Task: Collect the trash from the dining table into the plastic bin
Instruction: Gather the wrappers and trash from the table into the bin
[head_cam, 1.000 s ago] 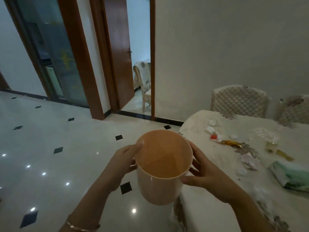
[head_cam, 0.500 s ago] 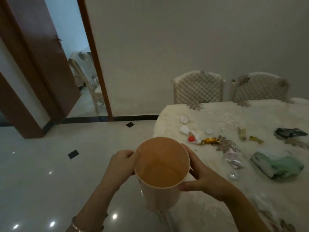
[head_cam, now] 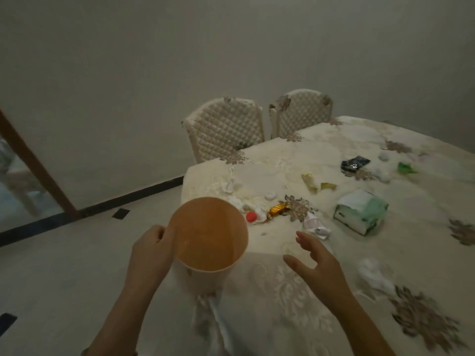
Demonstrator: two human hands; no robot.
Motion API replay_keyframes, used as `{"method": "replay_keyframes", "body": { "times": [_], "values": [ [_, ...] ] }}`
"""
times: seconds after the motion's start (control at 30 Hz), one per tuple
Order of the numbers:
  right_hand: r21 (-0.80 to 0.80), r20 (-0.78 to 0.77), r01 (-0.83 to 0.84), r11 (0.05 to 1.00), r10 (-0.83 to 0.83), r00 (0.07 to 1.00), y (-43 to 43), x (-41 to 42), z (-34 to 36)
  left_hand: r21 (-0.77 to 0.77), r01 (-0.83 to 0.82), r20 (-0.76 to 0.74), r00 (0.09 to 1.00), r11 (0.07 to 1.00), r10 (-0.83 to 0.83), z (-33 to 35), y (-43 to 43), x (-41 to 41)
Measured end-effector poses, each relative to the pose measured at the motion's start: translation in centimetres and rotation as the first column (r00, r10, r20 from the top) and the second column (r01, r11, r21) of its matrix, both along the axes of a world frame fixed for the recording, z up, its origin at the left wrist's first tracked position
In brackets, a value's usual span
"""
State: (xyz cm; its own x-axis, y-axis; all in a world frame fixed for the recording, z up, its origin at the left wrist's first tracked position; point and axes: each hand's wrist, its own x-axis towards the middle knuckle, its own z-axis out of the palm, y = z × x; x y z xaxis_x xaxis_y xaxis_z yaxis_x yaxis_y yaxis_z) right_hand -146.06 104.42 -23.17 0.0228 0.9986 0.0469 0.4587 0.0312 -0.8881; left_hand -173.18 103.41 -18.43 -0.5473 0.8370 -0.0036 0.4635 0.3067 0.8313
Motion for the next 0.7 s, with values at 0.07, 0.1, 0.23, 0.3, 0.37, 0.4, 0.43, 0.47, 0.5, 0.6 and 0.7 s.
{"method": "replay_keyframes", "body": {
  "times": [0.07, 0.1, 0.23, 0.3, 0.37, 0.4, 0.43, 0.47, 0.5, 0.6, 0.7],
  "values": [
    [0.005, 0.043, 0.025, 1.000, -0.025, 0.999, 1.2, 0.0, -0.5, -0.005, 0.003, 0.018, 1.000, 1.000, -0.002, -0.4, 1.6, -0.4],
    [0.006, 0.061, 0.034, 0.999, -0.034, 0.998, 2.0, -0.1, -0.8, -0.008, 0.001, 0.025, 1.000, 1.000, 0.000, -0.6, 2.4, -0.6],
    [-0.006, 0.111, 0.030, 1.000, -0.029, 0.993, 6.0, -0.9, -2.5, -0.006, -0.021, 0.021, 1.000, 1.000, 0.022, -1.1, 6.0, -1.4],
    [-0.038, 0.140, 0.015, 0.999, -0.010, 0.990, 8.4, -1.6, -3.7, -0.007, -0.030, 0.004, 1.000, 1.000, 0.030, -1.2, 7.6, -1.8],
    [-0.068, 0.166, -0.006, 0.998, 0.018, 0.986, 11.0, -2.5, -4.8, 0.000, -0.035, -0.024, 0.999, 0.999, 0.035, -1.2, 9.0, -2.3],
    [-0.085, 0.178, -0.018, 0.996, 0.033, 0.983, 12.3, -3.1, -5.2, 0.008, -0.045, -0.037, 0.998, 0.999, 0.045, -1.2, 9.7, -2.6],
    [-0.102, 0.187, -0.022, 0.995, 0.041, 0.981, 13.5, -3.8, -5.7, 0.014, -0.054, -0.038, 0.998, 0.998, 0.054, -1.2, 10.4, -2.9],
    [-0.122, 0.196, -0.021, 0.992, 0.045, 0.980, 14.6, -4.4, -6.1, 0.020, -0.059, -0.040, 0.997, 0.998, 0.060, -1.1, 11.0, -3.1],
    [-0.134, 0.211, -0.021, 0.991, 0.049, 0.976, 15.6, -5.0, -6.5, 0.024, -0.060, -0.036, 0.997, 0.998, 0.061, -1.1, 11.6, -3.4],
    [-0.172, 0.312, -0.023, 0.985, 0.077, 0.947, 18.3, -6.4, -8.0, 0.034, -0.062, -0.047, 0.997, 0.997, 0.064, -1.1, 13.3, -4.1],
    [-0.185, 0.437, -0.001, 0.983, 0.083, 0.896, 20.0, -7.2, -9.5, 0.052, -0.049, -0.064, 0.997, 0.997, 0.052, -1.1, 14.6, -4.6]
  ]
}}
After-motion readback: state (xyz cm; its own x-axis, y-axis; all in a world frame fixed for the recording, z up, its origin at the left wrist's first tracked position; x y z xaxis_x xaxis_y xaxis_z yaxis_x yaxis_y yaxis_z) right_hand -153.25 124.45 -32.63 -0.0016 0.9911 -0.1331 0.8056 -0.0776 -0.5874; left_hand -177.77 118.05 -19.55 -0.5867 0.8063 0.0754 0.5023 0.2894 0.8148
